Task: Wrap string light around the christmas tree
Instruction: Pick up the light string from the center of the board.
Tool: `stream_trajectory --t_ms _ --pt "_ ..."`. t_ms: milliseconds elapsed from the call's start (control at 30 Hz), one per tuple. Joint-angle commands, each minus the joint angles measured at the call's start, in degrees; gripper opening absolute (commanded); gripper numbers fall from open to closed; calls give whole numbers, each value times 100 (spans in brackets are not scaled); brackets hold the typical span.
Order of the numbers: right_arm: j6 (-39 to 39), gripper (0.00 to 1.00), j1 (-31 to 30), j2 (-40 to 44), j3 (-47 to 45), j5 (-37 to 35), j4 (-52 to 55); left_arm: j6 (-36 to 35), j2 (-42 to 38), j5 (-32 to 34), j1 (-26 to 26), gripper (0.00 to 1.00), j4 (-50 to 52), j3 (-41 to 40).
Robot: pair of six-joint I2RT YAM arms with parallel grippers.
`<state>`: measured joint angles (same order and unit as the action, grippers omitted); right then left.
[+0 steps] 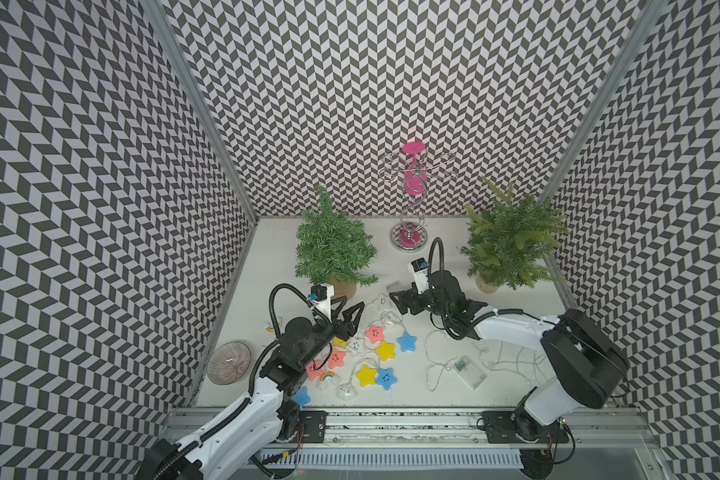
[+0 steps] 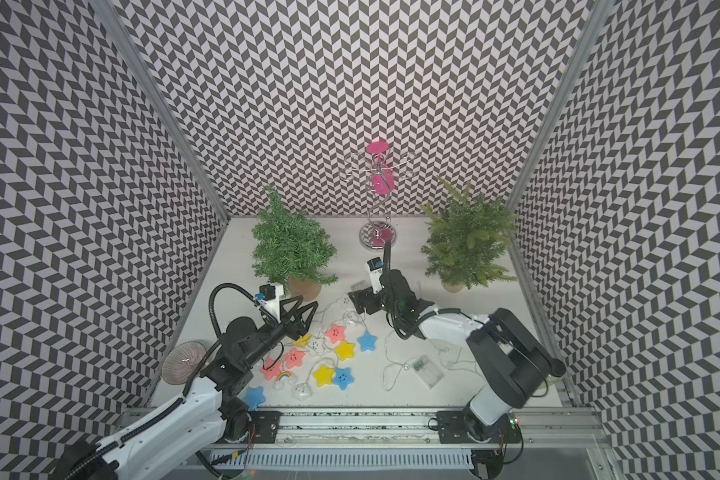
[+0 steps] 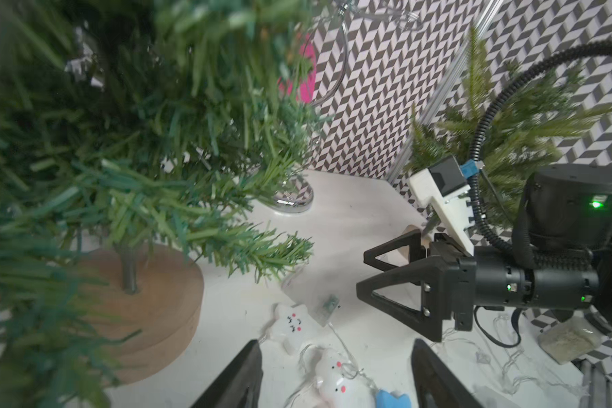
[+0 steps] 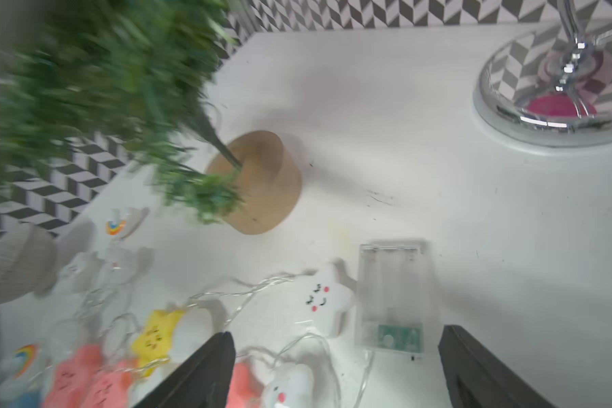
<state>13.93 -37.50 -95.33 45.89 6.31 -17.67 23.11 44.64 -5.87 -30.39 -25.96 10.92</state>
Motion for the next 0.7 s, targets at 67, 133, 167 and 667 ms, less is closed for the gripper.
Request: stream_trajectory --t_ms 67,133,167,667 --pt "-202 89 247 -917 461 213 -156 -35 846 1368 -698 61 -27 22" --pt "-211 89 252 -1162 590 128 -202 -35 1276 1742 -853 62 95 162" --pt "-246 88 252 -1289 705 14 -148 -35 1513 1882 -846 62 115 225" --pt "-83 63 752 -1919 1290 -308 8 224 3324 2697 -863 77 14 672"
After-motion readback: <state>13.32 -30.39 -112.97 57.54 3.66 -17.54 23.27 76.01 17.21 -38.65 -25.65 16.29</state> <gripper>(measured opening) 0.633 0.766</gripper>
